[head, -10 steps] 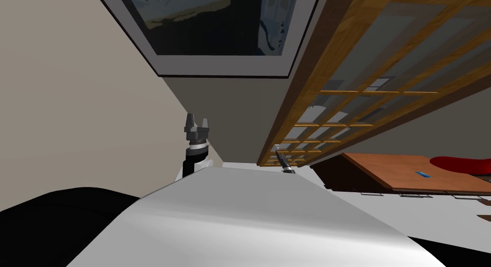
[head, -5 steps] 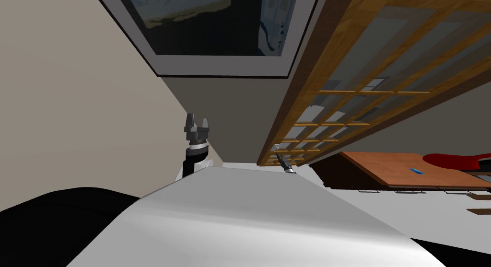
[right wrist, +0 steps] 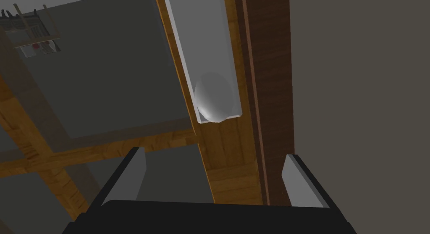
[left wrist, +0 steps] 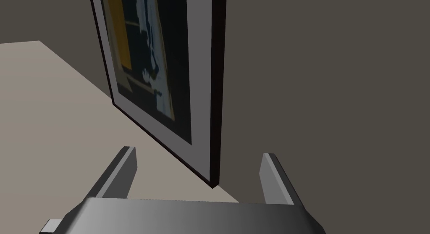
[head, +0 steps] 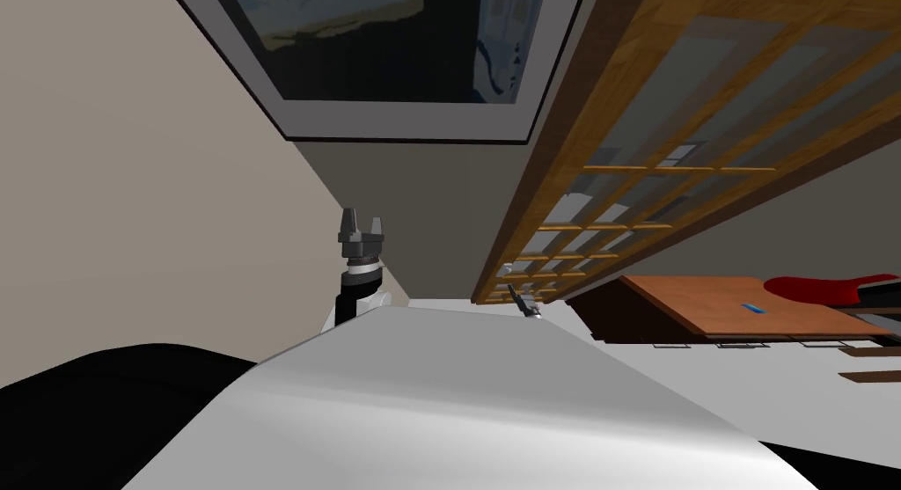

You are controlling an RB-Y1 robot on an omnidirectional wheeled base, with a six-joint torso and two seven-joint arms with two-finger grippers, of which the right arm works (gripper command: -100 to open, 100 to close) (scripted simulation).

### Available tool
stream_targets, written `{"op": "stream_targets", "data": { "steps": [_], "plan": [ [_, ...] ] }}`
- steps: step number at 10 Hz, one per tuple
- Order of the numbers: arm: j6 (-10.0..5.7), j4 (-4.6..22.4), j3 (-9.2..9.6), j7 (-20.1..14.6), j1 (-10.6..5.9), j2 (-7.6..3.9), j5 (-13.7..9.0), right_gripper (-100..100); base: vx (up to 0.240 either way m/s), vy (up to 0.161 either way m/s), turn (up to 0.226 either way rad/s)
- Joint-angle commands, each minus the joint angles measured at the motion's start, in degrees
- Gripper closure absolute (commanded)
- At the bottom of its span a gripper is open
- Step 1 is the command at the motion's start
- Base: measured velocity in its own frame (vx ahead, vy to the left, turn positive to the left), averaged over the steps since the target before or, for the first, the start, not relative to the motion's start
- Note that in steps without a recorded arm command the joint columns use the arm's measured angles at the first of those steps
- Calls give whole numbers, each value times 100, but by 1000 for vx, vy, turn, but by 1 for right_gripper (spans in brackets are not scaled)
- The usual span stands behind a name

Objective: Pull the door open

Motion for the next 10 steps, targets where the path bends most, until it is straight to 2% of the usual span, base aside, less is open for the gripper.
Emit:
{"op": "stream_targets", "data": {
  "steps": [1,2,5,9,10],
  "plan": [
    [-92,5,-18,286,77,-39,55,-100,-2,20,-50],
    [-92,5,-18,333,77,-39,55,-100,-1,16,-21],
    [-257,16,-51,817,220,-118,150,-100,-2,18,-40],
    [-416,27,-83,1225,358,-194,242,-100,-4,16,-29],
    [-429,119,-78,1159,288,-181,228,-100,-2,6,-7]
  ]
}}
